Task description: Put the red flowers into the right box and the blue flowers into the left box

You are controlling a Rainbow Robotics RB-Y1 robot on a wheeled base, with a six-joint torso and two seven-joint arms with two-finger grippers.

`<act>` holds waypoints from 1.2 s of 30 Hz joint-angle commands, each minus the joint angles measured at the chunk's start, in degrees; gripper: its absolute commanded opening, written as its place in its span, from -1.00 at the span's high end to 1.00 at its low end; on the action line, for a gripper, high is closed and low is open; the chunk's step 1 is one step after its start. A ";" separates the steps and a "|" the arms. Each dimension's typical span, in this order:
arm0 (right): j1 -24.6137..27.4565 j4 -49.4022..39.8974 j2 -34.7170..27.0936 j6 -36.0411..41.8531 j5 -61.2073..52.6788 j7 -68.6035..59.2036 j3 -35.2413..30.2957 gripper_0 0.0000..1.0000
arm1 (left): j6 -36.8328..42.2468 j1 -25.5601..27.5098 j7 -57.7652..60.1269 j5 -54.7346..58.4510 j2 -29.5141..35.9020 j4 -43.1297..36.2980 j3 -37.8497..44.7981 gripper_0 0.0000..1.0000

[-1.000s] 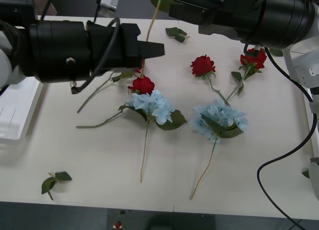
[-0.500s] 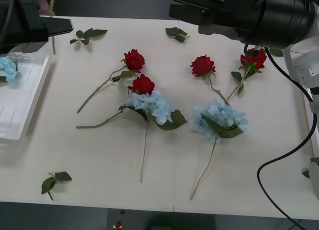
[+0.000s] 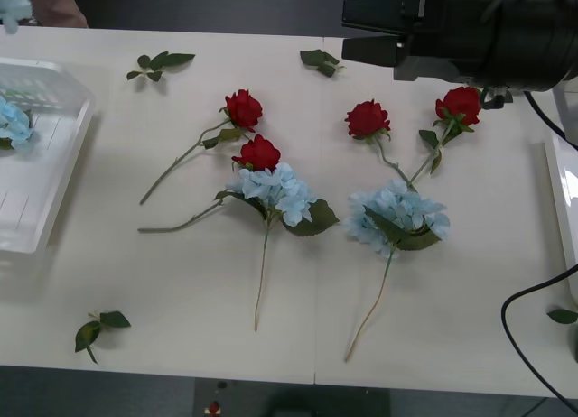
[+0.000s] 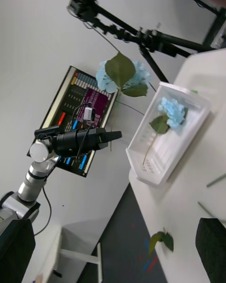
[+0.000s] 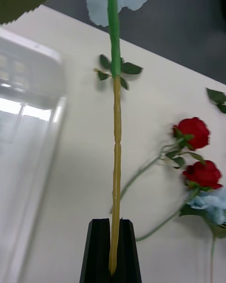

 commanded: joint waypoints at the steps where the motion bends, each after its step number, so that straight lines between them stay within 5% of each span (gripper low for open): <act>1: -0.84 -0.95 -3.35 1.98 2.89 -8.24 -0.19 -1.00 | -0.23 1.54 -7.45 -0.83 1.08 5.35 1.61 1.00; 16: -0.84 -0.95 -6.08 11.48 29.08 -46.04 -0.19 -1.00 | -0.23 1.71 -17.65 -5.31 1.00 17.83 0.56 1.00; 27: -0.93 -0.95 -5.99 17.19 48.33 -61.68 2.45 -1.00 | -0.32 1.54 -19.23 -9.88 1.00 23.37 -4.02 0.99; 33: -1.10 0.45 -6.08 17.45 57.03 -68.01 6.75 -1.00 | -0.32 1.63 -20.20 -11.02 1.00 23.72 -4.45 0.44; 35: -1.28 2.12 -6.08 17.45 59.40 -67.66 7.63 -1.00 | -0.84 1.63 -20.46 -11.29 1.00 23.72 -4.45 -0.18; 36: -1.37 2.30 -6.08 17.45 59.66 -67.57 7.72 -1.00 | -0.93 1.54 -20.55 -11.29 1.00 23.72 -4.45 -0.29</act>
